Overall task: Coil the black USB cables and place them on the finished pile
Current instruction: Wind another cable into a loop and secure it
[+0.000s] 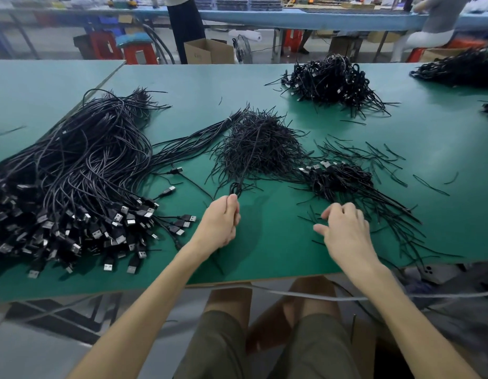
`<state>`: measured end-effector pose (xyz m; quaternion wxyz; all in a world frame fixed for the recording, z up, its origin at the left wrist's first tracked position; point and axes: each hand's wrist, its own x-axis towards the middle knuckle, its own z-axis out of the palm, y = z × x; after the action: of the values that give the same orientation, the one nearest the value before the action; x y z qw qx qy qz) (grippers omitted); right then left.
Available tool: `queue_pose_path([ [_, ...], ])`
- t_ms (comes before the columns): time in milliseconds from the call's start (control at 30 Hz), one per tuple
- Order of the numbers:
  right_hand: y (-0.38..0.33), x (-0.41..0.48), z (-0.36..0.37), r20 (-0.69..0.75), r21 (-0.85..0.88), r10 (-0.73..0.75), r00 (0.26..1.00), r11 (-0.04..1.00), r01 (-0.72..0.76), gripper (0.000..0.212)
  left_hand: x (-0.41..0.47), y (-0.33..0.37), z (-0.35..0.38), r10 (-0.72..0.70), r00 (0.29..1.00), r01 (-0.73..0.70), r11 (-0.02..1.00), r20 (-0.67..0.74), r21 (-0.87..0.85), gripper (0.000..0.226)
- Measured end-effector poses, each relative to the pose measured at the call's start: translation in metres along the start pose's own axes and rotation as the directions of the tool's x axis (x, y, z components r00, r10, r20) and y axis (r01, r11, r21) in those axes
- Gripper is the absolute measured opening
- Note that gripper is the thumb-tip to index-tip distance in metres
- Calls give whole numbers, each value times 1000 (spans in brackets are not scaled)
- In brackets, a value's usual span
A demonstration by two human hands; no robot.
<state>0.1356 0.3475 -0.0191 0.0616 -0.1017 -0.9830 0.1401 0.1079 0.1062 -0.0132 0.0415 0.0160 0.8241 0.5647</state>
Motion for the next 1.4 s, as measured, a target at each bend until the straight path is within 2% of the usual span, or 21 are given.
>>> queue_pose_path([
  [100, 5, 3, -1, 28, 65, 20, 999, 998, -22, 10, 0, -1, 2, 9, 999, -8, 1000, 37, -26, 40],
  [233, 6, 6, 2, 31, 44, 32, 999, 998, -33, 7, 0, -3, 4, 16, 996, -16, 1000, 92, -4, 39],
  [367, -7, 5, 7, -92, -33, -59, 994, 998, 56, 6, 2, -8, 1, 54, 995, -54, 999, 84, -6, 40],
  [533, -27, 7, 8, -248, -1, -175, 953, 984, 180, 5, 6, -18, 6, 87, 994, -90, 995, 61, 37, 43],
  [633, -38, 9, 9, -261, 139, -212, 942, 957, 254, 10, 7, -25, 8, 103, 994, -106, 992, 47, 70, 44],
  [700, -49, 6, 9, -205, 427, -182, 962, 867, 255, 11, 8, -28, 9, 108, 993, -112, 987, 39, 114, 44],
  [767, -65, 1, 9, -73, 734, -182, 981, 656, 177, 9, 10, -29, 11, 115, 993, -117, 976, 20, 181, 44],
  [833, -81, -2, 15, 49, 890, -206, 977, 453, 50, 12, 13, -29, 11, 128, 992, -127, 941, 16, 313, 42],
  [933, -95, -1, 24, 128, 939, -159, 979, 336, -68, 18, 14, -27, 10, 155, 987, -162, 891, 52, 425, 38],
  [1000, -98, 0, 31, 158, 963, -115, 981, 237, -127, 16, 14, -27, 8, 192, 979, -204, 891, 69, 405, 37],
  [1100, -96, 1, 37, 157, 972, -118, 981, 192, -133, 17, 14, -29, 3, 243, 965, -261, 900, 94, 349, 35],
  [1167, -95, 2, 39, 172, 978, -154, 973, 146, -150, 19, 14, -30, -1, 249, 962, -271, 928, 116, 256, 35],
  [1300, -89, 4, 37, 217, 976, -196, 956, 57, -210, 28, 10, -28, -1, 218, 962, -215, 976, 164, -34, 38],
  [1400, -87, 2, 39, 195, 980, -181, 964, 61, -187, 28, 6, -25, 1, 191, 966, -171, 978, 174, -120, 41],
])
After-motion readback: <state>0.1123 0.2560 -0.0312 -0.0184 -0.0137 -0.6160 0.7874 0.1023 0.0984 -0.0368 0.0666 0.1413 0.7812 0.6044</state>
